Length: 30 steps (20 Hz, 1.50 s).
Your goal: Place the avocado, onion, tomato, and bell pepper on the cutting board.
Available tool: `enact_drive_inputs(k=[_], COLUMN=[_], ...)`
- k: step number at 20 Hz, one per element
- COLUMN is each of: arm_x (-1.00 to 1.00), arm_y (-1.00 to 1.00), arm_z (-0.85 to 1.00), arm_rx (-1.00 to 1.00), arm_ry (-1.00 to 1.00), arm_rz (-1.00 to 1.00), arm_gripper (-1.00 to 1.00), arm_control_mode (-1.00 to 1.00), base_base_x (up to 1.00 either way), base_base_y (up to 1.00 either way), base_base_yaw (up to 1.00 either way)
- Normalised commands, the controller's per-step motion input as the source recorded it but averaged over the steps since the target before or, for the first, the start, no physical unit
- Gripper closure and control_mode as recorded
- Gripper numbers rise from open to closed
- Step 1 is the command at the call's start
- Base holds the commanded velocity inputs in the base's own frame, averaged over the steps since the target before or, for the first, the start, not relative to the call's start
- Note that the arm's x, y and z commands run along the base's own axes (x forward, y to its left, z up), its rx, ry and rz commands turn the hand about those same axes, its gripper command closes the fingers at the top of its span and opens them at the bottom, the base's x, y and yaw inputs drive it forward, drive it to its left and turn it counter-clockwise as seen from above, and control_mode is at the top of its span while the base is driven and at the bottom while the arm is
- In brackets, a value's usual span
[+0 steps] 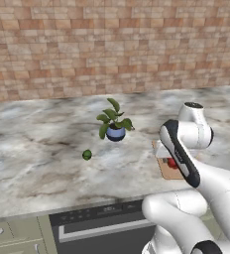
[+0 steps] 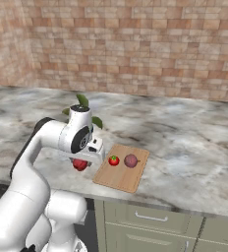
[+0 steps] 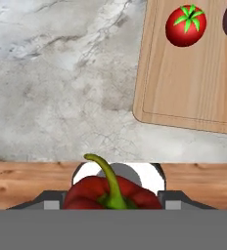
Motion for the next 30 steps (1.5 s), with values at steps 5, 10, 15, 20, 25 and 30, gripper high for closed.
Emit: enact_drive_inputs(k=[5, 10, 15, 20, 25, 30], arm_x=[0.0, 0.23, 0.61, 0.55, 0.22, 0.11], arm_y=[-0.64, -0.25, -0.02, -0.08, -0.27, -0.18], arm_z=[0.06, 0.01, -0.02, -0.15, -0.34, -0.41], arm_rx=[0.0, 0.0, 0.0, 0.0, 0.0, 0.0], arm_ry=[0.0, 0.0, 0.0, 0.0, 0.0, 0.0], arm_rz=[-0.05, -0.02, 0.0, 0.0, 0.0, 0.0], arm_gripper=[1.0, 1.0, 1.0, 1.0, 1.0, 1.0], arm_control_mode=[-1.0, -1.0, -1.0, -1.0, -1.0, -1.0], base_base_x=[0.0, 0.0, 0.0, 0.0, 0.0, 0.0], base_base_y=[0.0, 0.0, 0.0, 0.0, 0.0, 0.0], base_base_yaw=[0.0, 0.0, 0.0, 0.0, 0.0, 0.0])
